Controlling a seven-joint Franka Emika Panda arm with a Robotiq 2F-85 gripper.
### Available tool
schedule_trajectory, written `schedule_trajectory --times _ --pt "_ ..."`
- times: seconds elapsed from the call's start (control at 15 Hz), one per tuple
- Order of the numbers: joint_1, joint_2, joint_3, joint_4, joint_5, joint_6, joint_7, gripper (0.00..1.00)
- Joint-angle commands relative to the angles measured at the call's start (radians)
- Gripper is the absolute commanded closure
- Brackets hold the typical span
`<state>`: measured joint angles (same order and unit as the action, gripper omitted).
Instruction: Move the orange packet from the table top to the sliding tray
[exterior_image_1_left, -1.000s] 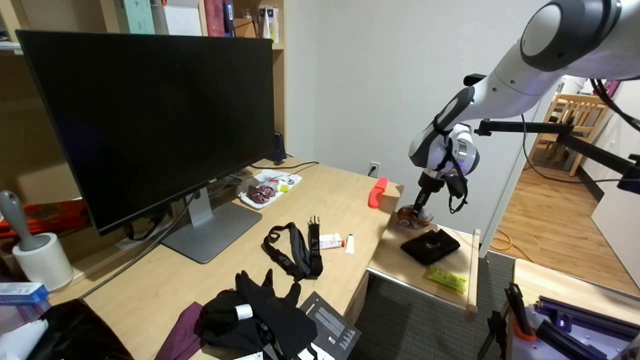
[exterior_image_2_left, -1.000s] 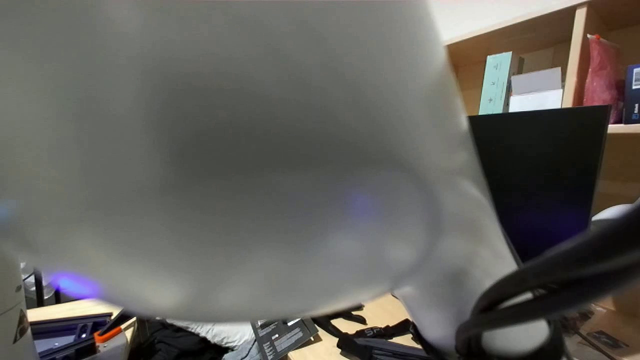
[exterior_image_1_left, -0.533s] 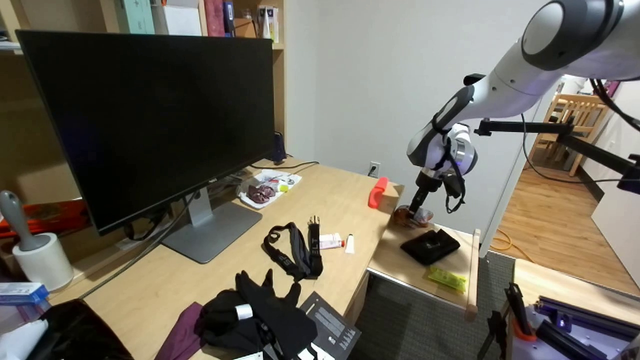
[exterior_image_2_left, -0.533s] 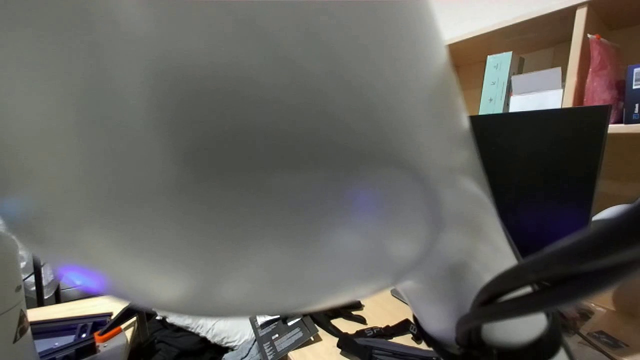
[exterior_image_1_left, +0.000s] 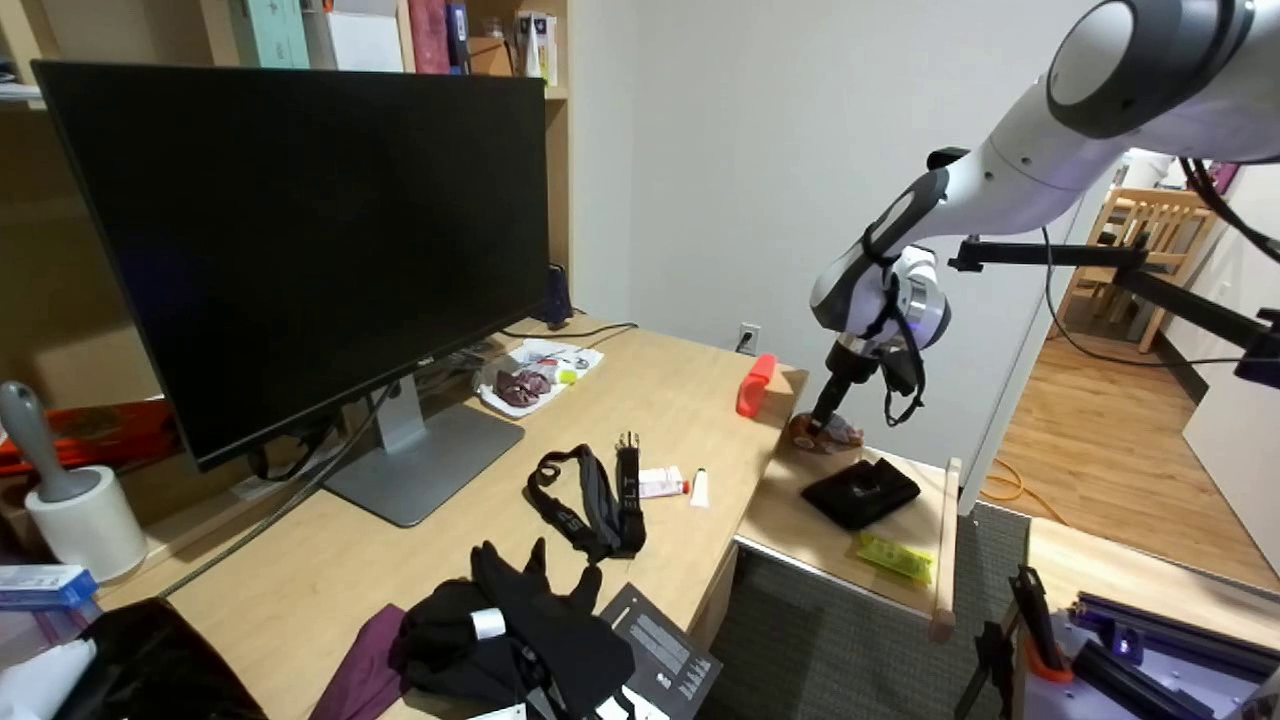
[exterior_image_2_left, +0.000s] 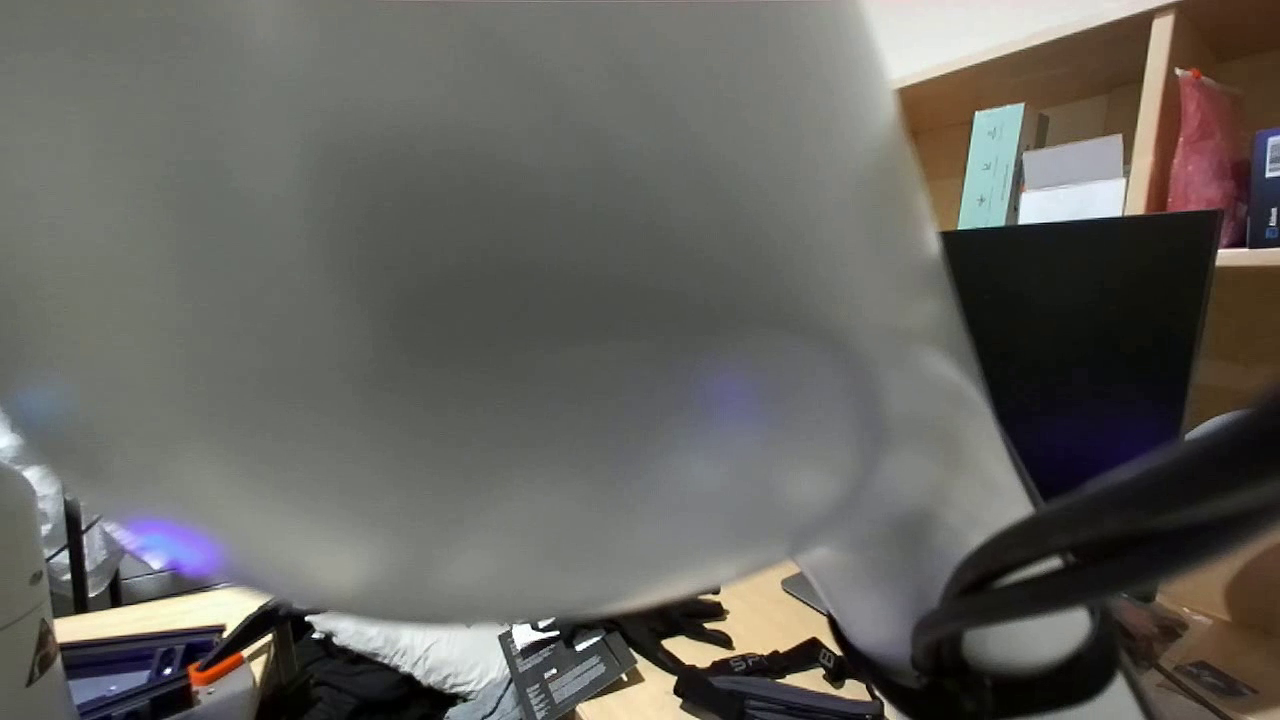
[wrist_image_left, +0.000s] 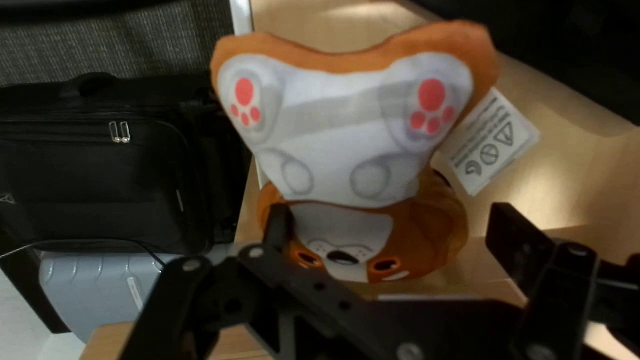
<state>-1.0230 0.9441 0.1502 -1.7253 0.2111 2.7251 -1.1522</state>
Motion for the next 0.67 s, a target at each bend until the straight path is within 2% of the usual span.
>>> schedule_trajectory --times 0.0,0.6 --pt "-0.038 -0.019 0.041 -0.030 -0.004 0.010 -0.024 0.00" --pt "-0.163 -0.118 0.192 -0.157 0.032 0.012 -0.115 0.00"
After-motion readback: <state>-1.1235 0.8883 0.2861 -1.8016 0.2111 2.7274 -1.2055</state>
